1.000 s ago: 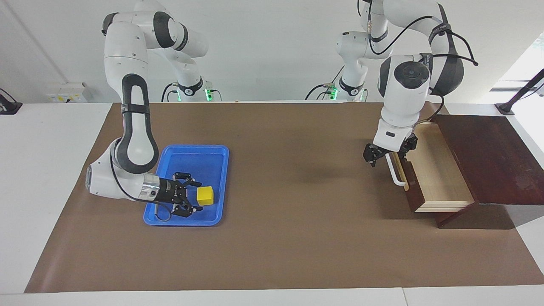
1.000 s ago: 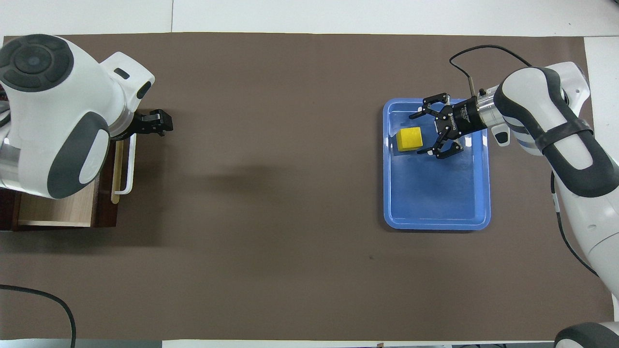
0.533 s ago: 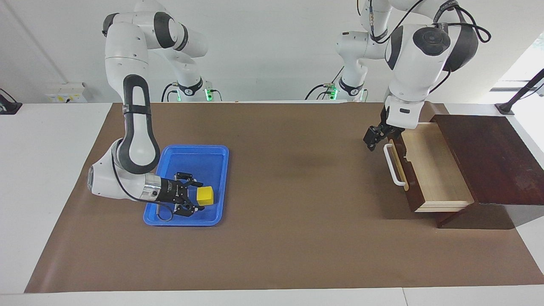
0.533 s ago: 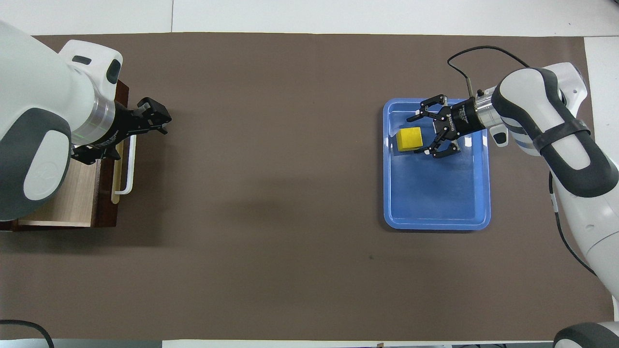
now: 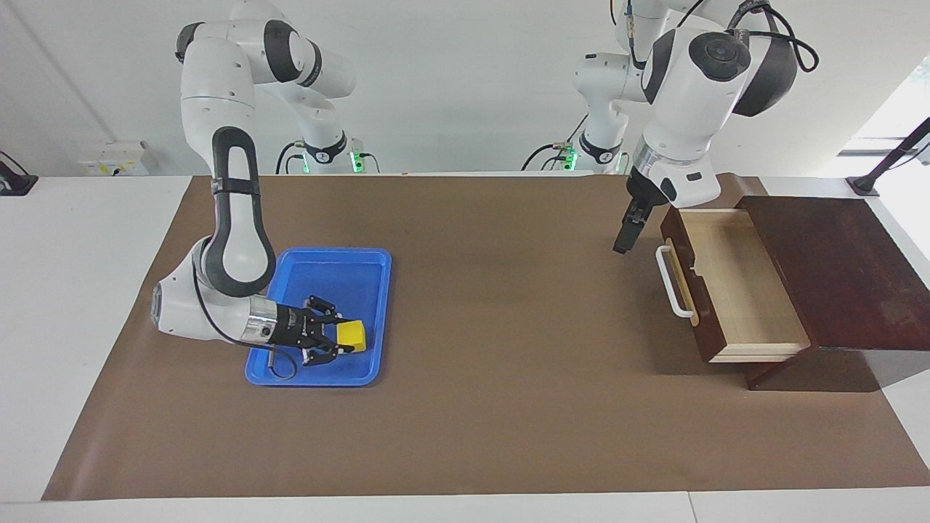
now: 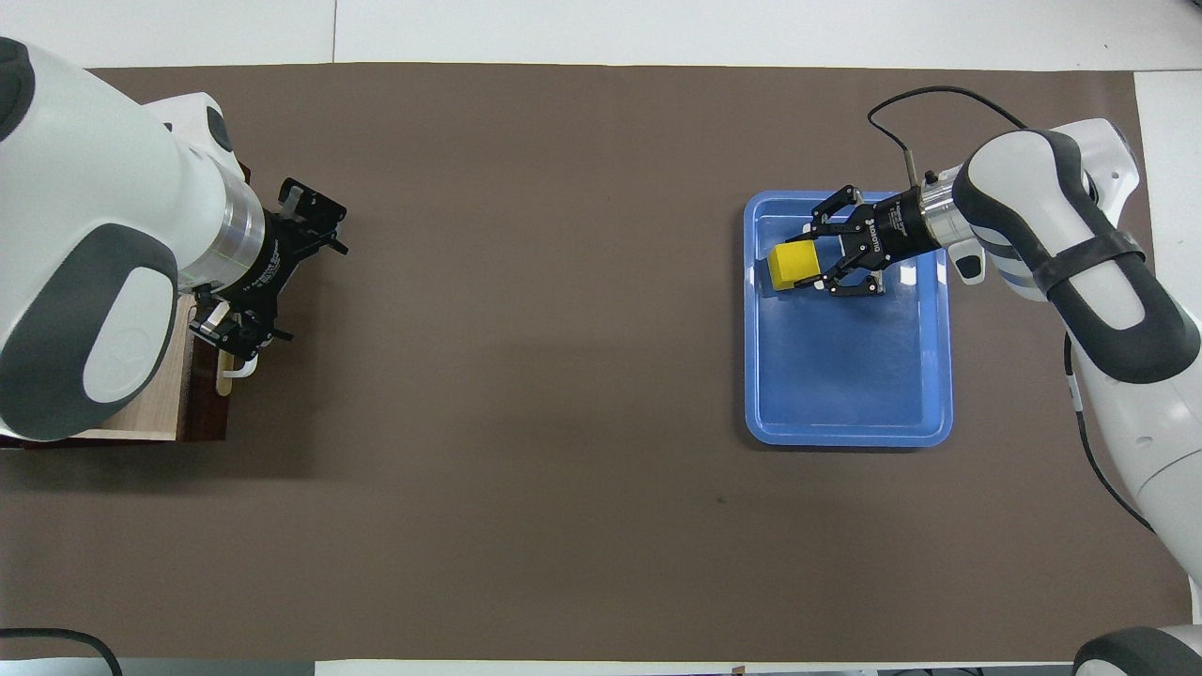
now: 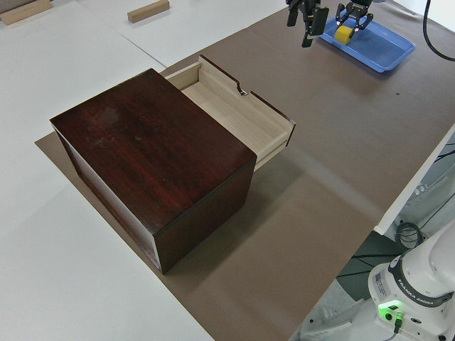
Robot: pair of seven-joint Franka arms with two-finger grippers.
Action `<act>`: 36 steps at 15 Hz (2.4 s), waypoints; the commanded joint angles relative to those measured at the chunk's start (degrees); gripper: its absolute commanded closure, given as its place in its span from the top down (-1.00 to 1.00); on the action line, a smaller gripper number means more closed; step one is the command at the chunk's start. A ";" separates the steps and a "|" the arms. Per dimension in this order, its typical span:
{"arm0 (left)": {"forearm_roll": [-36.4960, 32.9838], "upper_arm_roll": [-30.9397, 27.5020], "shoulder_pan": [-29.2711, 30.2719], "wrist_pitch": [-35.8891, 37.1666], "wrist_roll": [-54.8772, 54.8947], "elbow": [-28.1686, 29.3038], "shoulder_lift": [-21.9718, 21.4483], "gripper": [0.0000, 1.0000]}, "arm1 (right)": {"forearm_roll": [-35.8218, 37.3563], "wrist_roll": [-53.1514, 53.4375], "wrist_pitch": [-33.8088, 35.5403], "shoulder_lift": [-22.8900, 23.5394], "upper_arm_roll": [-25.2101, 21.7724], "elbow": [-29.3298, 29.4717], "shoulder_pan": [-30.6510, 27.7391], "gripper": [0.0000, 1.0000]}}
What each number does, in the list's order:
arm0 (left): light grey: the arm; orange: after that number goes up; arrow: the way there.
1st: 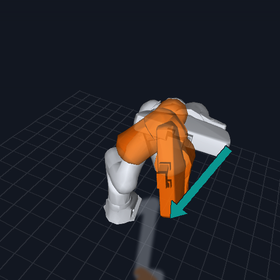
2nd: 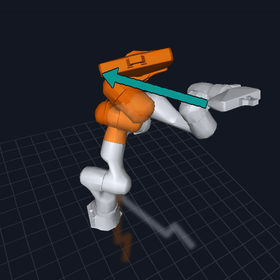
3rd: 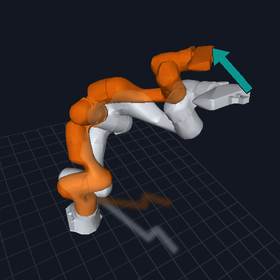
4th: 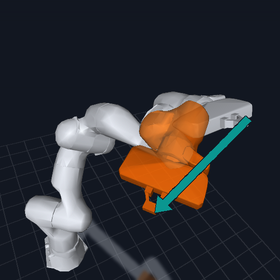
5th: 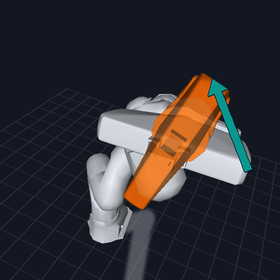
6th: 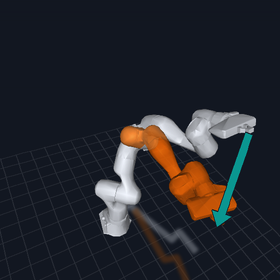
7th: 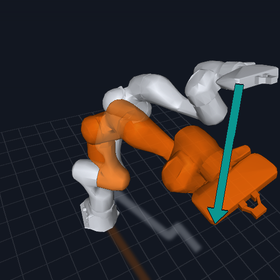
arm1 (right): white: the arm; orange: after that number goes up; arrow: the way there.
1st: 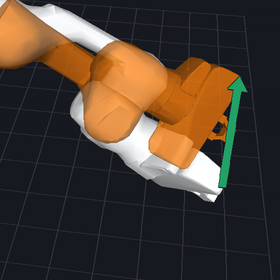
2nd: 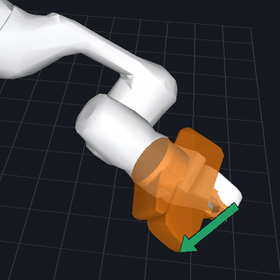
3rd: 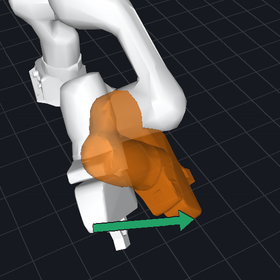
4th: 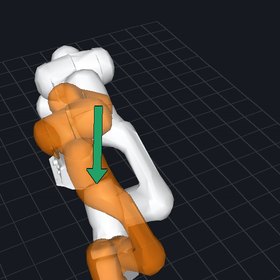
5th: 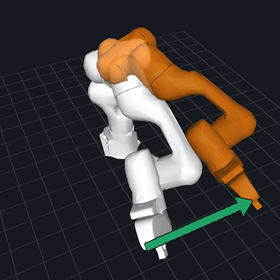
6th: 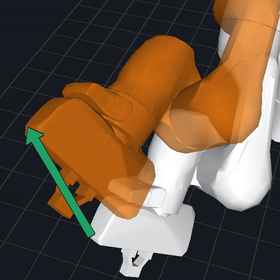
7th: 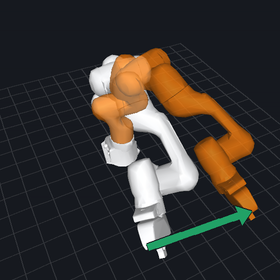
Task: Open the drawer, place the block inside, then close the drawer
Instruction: 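Lift the block with the right gripper toward the left gripper, then grasp the yellow block with the left gripper beside the right gripper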
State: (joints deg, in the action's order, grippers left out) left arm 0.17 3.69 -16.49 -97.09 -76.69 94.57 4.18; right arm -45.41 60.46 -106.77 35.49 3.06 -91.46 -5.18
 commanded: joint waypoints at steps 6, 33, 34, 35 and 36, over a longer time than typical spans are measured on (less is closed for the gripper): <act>0.88 -1.32 1.01 -2.23 -23.14 2.90 -2.51 1.00 | -0.12 14.39 1.83 -7.19 0.63 8.03 5.52 -1.00; 9.40 -0.71 -8.12 -15.42 -47.10 -4.13 8.13 1.00 | -0.47 37.80 -15.83 -7.89 2.65 13.06 28.47 -1.00; 10.28 -0.62 -8.64 -15.15 -44.45 -4.13 8.13 1.00 | -0.47 37.80 -15.75 -7.89 2.65 13.06 28.47 -1.00; 10.46 -0.62 -9.77 -14.98 -43.21 -3.87 7.95 1.00 | -0.47 37.80 -15.66 -7.81 2.65 12.98 28.38 -1.00; 10.46 -0.62 -10.13 -15.15 -43.20 -3.61 7.87 1.00 | -0.47 37.80 -15.66 -7.89 2.56 12.97 28.38 -1.00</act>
State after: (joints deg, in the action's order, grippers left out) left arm 9.29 3.75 -24.70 -111.71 -122.54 90.98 11.79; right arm -45.40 97.15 -122.22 27.48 5.42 -79.00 23.56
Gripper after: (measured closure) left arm 0.000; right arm 0.445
